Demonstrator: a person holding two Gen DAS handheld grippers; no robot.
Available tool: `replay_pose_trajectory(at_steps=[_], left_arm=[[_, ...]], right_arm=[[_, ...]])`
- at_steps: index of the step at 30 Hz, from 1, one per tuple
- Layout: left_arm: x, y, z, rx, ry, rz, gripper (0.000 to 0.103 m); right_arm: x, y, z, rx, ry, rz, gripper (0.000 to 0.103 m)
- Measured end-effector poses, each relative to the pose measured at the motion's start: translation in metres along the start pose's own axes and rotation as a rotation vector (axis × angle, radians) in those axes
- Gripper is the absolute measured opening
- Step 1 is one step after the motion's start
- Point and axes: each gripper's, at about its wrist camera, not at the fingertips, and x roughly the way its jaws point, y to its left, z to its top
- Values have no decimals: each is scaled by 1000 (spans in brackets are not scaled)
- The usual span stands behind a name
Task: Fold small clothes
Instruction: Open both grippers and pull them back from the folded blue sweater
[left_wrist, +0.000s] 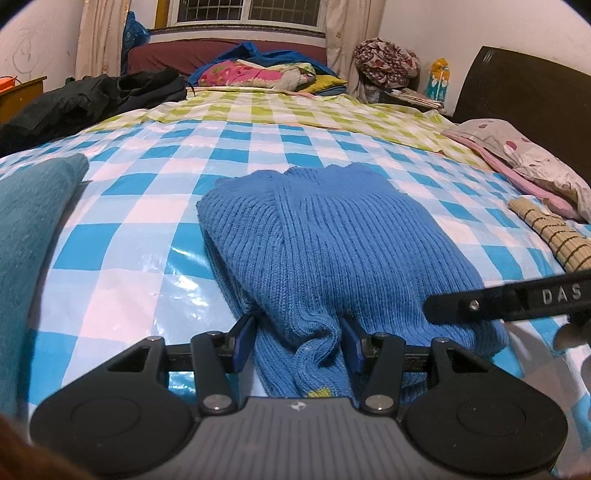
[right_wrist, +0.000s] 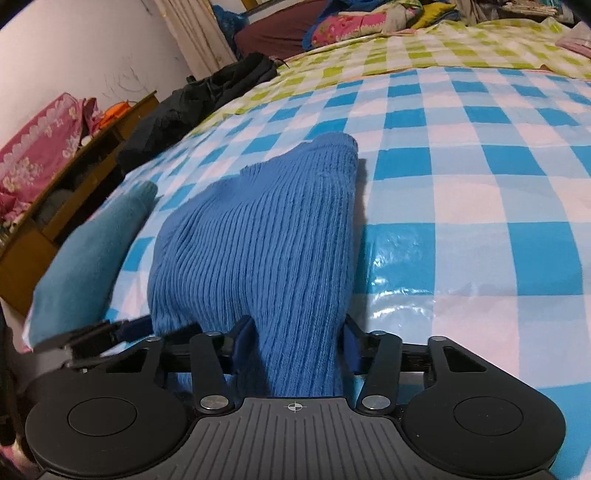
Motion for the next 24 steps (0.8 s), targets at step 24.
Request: replay_pose_trajectory(at_steps=[24], left_arm=[[12,-8,11,57,6,-7,59]], right_arm=[[-19,22,-7,-87,-35,-179,39]])
